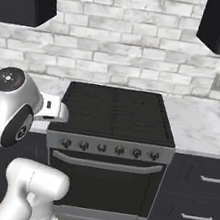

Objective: Organize the utensils by type. Pick up the wooden spoons from the counter and place them in the open cabinet. Then pick up the metallic utensils from the counter and place them in the open drawer.

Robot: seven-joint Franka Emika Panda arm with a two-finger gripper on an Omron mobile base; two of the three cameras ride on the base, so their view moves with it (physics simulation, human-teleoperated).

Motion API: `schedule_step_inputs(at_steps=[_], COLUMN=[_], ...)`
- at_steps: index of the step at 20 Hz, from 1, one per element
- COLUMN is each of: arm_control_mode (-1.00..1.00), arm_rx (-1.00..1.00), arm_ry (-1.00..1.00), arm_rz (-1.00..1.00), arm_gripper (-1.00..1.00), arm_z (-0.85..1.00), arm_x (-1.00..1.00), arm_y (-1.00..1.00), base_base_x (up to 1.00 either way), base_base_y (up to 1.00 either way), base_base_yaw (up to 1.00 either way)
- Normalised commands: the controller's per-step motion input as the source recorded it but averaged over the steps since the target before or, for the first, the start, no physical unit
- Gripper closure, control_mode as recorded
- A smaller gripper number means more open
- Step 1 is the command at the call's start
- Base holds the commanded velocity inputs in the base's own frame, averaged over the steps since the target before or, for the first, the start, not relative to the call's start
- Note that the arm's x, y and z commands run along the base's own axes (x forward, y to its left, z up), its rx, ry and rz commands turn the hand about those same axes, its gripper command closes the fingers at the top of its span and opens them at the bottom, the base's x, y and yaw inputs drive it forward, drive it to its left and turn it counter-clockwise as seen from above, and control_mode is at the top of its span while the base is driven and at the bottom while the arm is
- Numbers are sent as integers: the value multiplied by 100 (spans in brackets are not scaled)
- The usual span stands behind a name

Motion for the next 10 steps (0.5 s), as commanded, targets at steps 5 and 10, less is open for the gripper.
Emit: schedule_step_inputs(at_steps=[5,10], arm_control_mode=[100,100], arm_rx=[0,0], arm_ry=[0,0], arm_rz=[0,0], arm_gripper=[-100,-100], arm_z=[0,0], arm_x=[0,0], arm_y=[0,0], base_base_x=[38,56], base_base_y=[-60,-71], base_base_yaw=[-42,-18])
